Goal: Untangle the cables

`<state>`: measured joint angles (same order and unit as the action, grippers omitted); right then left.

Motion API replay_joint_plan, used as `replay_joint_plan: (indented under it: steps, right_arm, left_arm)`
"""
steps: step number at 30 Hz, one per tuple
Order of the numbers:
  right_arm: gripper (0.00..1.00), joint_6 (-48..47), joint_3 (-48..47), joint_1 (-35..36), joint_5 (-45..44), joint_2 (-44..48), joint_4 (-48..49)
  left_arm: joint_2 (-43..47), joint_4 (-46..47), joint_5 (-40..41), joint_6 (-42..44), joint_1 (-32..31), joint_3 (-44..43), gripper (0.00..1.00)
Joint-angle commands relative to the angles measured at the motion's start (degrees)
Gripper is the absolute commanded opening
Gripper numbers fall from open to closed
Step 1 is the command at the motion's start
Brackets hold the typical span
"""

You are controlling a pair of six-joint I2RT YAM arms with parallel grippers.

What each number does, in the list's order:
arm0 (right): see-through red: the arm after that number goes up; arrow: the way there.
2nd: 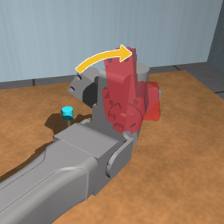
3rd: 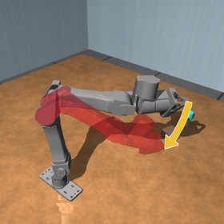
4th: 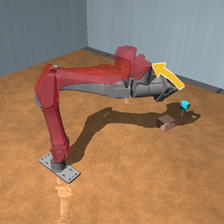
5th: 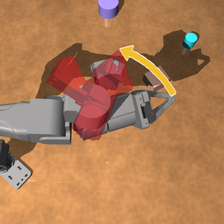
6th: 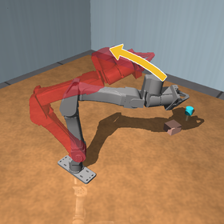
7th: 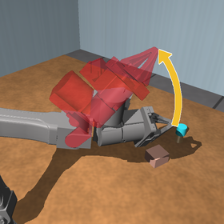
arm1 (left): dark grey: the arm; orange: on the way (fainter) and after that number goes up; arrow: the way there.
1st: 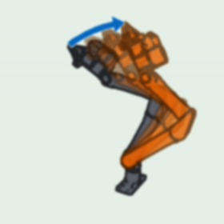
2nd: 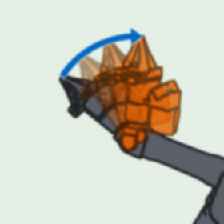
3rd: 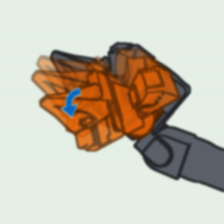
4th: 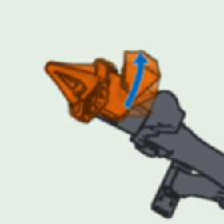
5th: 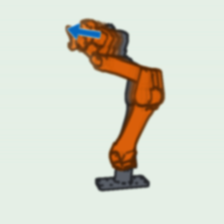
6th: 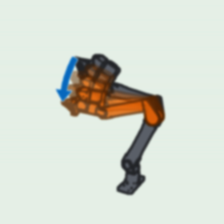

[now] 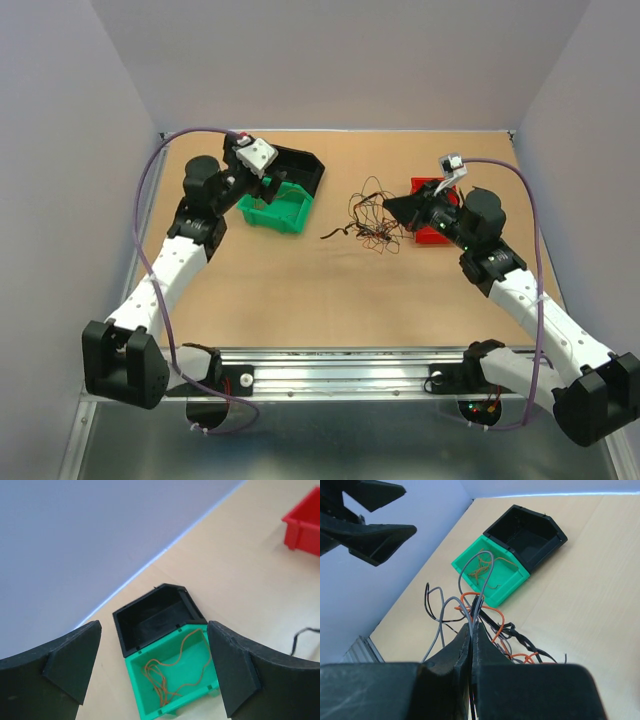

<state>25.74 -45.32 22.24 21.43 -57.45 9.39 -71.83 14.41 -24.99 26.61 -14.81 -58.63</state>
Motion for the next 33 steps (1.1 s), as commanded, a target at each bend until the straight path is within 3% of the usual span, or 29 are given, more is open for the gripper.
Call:
replay_joint_plan:
  steps: [1,7,11,14,19,23,28,33]
  right_arm:
    - [0.01,0.45,-3.19,0.44,0.02,0.41,3.01]
    - [0.01,0.63,-3.28,0.44,0.19,-0.99,3.01]
    - [0.01,0.81,-2.93,0.44,-0.69,-0.65,3.18]
    - [0.01,0.90,-2.58,0.52,-0.95,-0.47,3.44]
    - [0.01,1.86,-1.97,1.48,-0.16,-1.26,5.38]
    - [0.01,1.51,-1.88,3.07,-1.65,-1.70,5.73]
    - [0.01,1.07,-2.14,4.39,-2.53,-2.58,5.73]
    - [0.00,0.63,-2.49,5.80,-3.41,-3.72,5.73]
  left_arm:
    - [6.78,19.05,5.92,-10.68,0.92,7.38,0.99]
    - [8.20,18.01,-11.99,-20.80,-1.18,4.76,0.99]
    - [7.94,19.50,-10.17,-19.58,-8.64,5.01,0.97]
    - [7.06,24.24,-9.90,-23.17,-13.13,9.92,0.95]
    - [3.64,34.62,-10.68,-26.34,-14.55,17.76,0.93]
    - [1.35,35.68,-10.26,-27.67,-15.60,16.62,0.87]
    - [-0.06,36.12,-7.09,-22.92,-18.59,16.71,0.81]
    - [-1.82,35.51,-8.58,-21.87,-18.94,15.13,0.60]
